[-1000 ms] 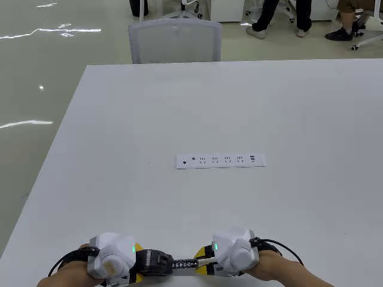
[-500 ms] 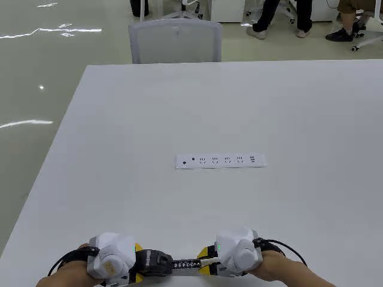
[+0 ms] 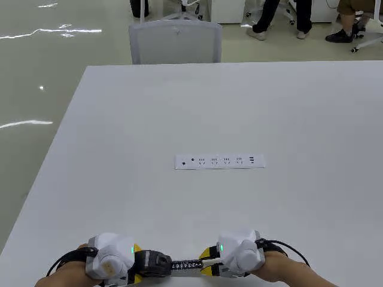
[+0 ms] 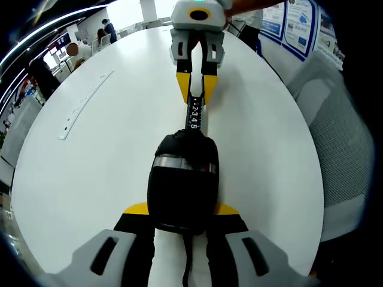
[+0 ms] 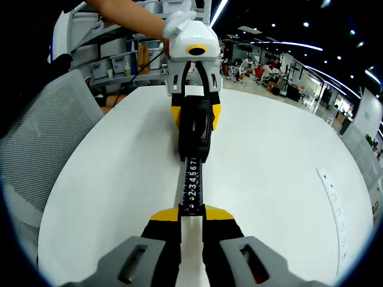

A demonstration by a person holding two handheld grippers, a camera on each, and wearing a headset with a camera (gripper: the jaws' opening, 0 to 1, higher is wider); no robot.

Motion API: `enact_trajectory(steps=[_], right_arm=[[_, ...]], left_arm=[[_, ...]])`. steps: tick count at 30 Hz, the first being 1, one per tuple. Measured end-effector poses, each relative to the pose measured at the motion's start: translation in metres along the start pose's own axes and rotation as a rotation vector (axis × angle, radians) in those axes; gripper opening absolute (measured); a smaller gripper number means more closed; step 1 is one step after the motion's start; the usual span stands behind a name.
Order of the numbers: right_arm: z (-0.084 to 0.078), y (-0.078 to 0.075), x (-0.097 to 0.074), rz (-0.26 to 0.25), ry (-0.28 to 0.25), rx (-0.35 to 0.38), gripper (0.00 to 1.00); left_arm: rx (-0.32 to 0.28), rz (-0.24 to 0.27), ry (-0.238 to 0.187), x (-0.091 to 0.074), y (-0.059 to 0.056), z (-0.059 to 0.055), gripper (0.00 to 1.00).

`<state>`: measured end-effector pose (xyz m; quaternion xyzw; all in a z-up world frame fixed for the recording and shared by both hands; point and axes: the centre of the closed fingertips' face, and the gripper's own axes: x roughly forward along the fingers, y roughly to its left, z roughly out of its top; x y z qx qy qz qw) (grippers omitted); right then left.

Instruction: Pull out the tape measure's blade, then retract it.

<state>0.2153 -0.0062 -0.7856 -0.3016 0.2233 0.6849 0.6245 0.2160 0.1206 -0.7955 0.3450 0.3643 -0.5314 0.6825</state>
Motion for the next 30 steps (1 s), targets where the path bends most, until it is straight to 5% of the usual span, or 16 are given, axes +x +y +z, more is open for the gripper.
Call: enact_trajectory(steps=[30], right_arm=[[-0.0056,0.0007,-0.0096,0.003,0.001,-0.008,0.11]], left_arm=[[0.002,-0.001,0.003,0.0008,0.0005,-0.0017,0.28]])
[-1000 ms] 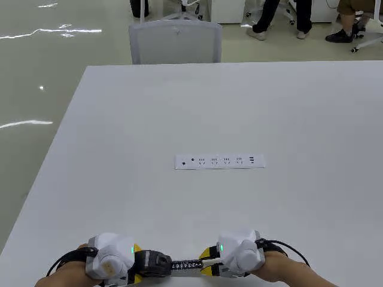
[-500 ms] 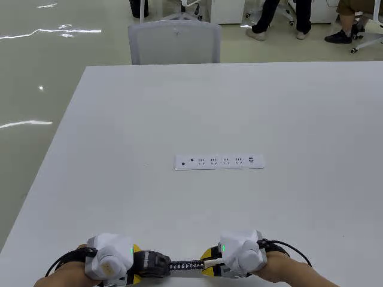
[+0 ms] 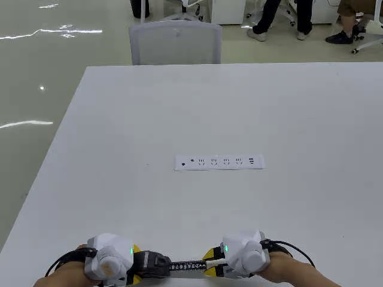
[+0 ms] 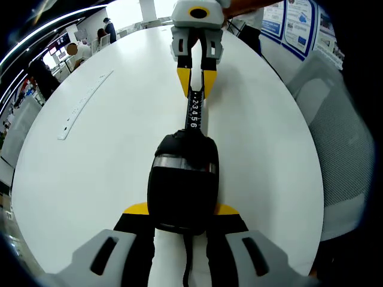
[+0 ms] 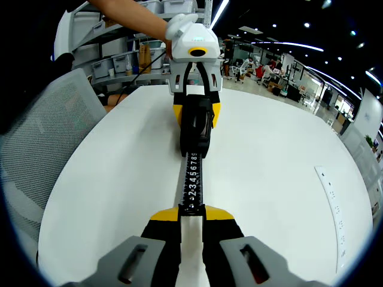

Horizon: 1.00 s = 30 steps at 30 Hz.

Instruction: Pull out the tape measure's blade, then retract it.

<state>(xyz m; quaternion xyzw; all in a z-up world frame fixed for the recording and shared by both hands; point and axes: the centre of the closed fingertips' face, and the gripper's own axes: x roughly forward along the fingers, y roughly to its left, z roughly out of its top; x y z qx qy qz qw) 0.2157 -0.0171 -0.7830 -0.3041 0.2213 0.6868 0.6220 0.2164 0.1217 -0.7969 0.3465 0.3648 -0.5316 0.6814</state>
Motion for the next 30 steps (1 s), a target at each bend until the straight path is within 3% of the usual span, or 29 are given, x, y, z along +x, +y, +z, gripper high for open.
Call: enact_trajectory(steps=[30], right_arm=[[-0.0057,0.0001,-0.0086,-0.004,-0.001,-0.001,0.11]], left_arm=[[0.001,0.002,0.004,-0.0040,-0.0023,0.0057,0.28]])
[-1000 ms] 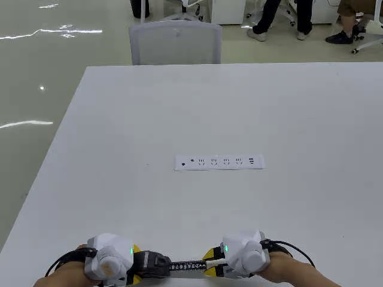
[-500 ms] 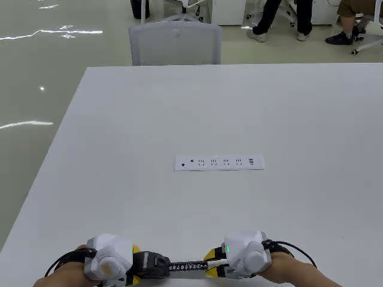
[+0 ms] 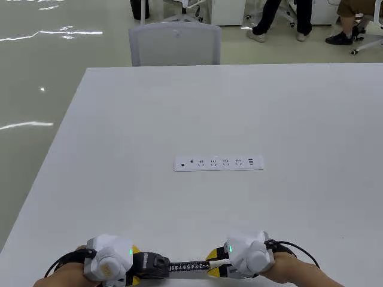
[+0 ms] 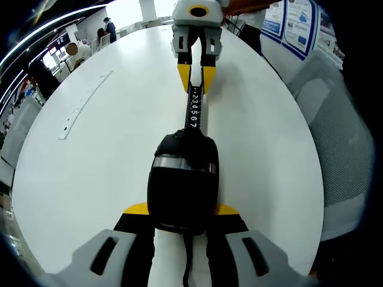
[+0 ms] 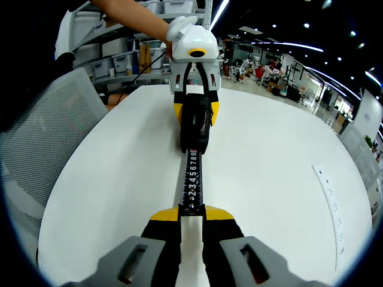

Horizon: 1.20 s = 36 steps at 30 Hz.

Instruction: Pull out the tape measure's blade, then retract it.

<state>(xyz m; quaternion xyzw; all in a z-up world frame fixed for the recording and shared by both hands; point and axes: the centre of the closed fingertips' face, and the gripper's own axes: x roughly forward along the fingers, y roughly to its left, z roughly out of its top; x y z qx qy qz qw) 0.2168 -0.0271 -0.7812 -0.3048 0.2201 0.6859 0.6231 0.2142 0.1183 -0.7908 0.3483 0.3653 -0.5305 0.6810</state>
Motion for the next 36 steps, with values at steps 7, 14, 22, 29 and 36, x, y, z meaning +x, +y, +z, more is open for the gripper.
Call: enact_trajectory(steps=[7,14,22,29,36], right_arm=[[-0.002,0.000,-0.002,0.001,0.001,-0.002,0.11],[-0.003,0.001,-0.005,0.000,0.000,-0.003,0.11],[-0.005,0.001,-0.007,0.000,-0.001,0.001,0.11],[-0.007,0.001,-0.010,0.002,-0.003,0.003,0.11],[-0.009,0.002,-0.012,0.003,-0.003,0.007,0.11]], left_arm=[[0.000,-0.001,-0.001,0.003,0.001,-0.004,0.28],[0.001,0.000,0.000,0.005,0.003,-0.008,0.28],[0.003,-0.001,0.002,0.005,0.003,-0.007,0.28],[0.004,0.000,0.003,0.002,0.001,-0.002,0.28],[0.006,0.001,0.003,0.002,0.001,-0.001,0.28]])
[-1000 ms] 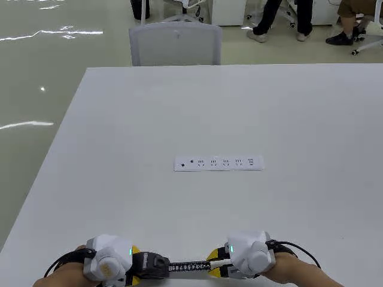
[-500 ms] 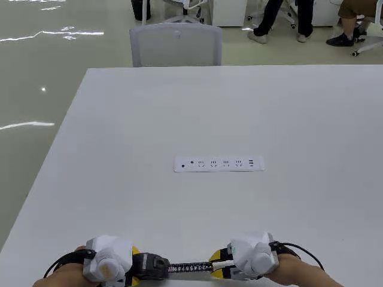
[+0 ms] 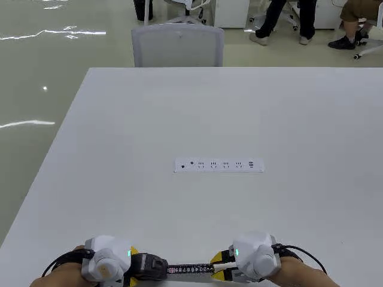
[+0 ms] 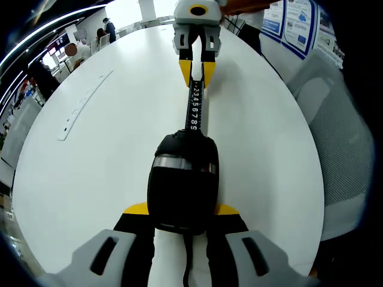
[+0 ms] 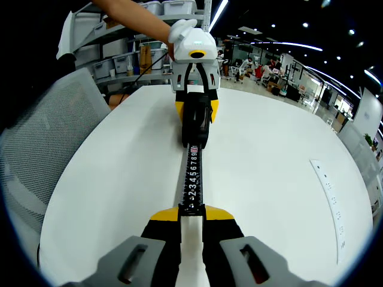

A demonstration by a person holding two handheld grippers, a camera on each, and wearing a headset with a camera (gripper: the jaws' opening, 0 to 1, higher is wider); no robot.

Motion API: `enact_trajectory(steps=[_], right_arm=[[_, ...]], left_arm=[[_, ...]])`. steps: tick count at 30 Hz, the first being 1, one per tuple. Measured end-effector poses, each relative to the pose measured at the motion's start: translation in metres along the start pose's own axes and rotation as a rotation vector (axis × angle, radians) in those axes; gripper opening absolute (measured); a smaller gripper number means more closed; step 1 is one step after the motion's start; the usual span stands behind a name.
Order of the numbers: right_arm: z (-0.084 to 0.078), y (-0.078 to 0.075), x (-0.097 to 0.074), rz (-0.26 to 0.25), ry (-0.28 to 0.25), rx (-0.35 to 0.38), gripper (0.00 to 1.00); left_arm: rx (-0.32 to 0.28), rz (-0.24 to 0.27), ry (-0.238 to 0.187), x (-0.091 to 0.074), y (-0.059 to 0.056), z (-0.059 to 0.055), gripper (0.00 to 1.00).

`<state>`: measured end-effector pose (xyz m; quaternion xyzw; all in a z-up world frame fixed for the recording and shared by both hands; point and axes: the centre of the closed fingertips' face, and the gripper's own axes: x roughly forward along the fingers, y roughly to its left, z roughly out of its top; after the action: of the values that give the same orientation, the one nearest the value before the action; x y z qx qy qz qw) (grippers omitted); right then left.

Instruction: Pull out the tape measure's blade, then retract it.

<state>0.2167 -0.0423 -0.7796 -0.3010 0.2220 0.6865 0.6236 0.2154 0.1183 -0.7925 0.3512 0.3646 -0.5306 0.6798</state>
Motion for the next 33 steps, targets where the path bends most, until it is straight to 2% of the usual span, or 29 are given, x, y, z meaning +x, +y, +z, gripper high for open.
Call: enact_trajectory(steps=[9,33], right_arm=[[-0.003,0.001,-0.003,0.002,-0.001,0.003,0.11],[-0.009,0.003,-0.011,0.003,0.001,0.005,0.11]], left_arm=[[0.002,0.000,-0.001,-0.001,-0.001,0.001,0.28],[0.005,-0.001,-0.001,0.005,0.002,-0.006,0.28]])
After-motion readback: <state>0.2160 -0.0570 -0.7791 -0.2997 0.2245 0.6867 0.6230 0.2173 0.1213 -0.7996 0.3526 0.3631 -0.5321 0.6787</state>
